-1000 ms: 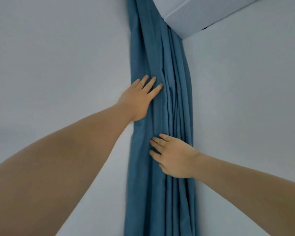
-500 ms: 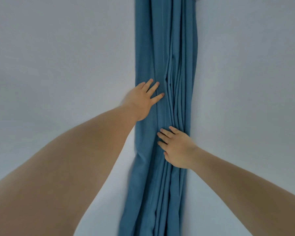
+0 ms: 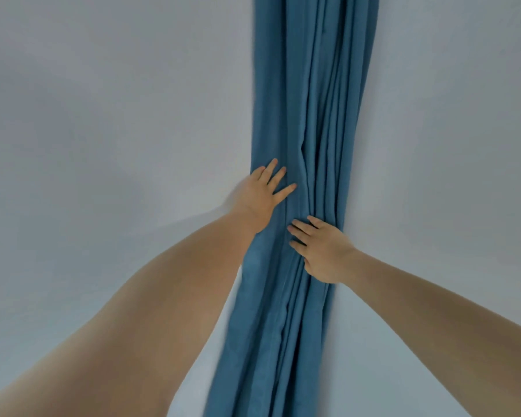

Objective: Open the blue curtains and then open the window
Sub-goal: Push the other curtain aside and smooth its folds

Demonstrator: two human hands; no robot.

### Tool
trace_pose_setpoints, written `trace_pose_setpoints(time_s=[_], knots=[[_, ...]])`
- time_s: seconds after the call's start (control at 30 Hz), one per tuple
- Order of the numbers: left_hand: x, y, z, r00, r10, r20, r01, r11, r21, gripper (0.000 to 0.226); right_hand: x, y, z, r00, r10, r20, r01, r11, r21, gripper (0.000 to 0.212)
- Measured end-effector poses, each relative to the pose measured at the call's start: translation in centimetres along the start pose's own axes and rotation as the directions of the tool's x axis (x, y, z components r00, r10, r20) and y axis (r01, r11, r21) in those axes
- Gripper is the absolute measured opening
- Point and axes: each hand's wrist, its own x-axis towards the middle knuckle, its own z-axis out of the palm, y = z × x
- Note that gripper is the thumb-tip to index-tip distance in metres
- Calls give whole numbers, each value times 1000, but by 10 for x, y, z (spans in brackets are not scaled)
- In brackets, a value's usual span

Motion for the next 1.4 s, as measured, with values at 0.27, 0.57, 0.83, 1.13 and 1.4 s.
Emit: trace_pose_setpoints(time_s=[0.27,0.57,0.83,1.13,1.4], knots=[[-14,19,8,1000,17,21,-18,999,42,74,-2,-27,11,999,-28,24,27,999,17,58],[-52,57,58,981,115,154,-144,970,195,76,-7,-66,53,987,-108,117,109,994,2,61],[-64,88,53,941,154,301,-209,965,160,69,-10,-96,62,981,-103,165,109,994,-28,61],[-94,113,76,885,225,409,-306,941,145,66,-20,-104,77,965,-90,246,91,996,9,59],[-134,84,74,906,286,311,-295,955,-17,59,-45,-116,54,957,-289,-7,288,952,102,53]])
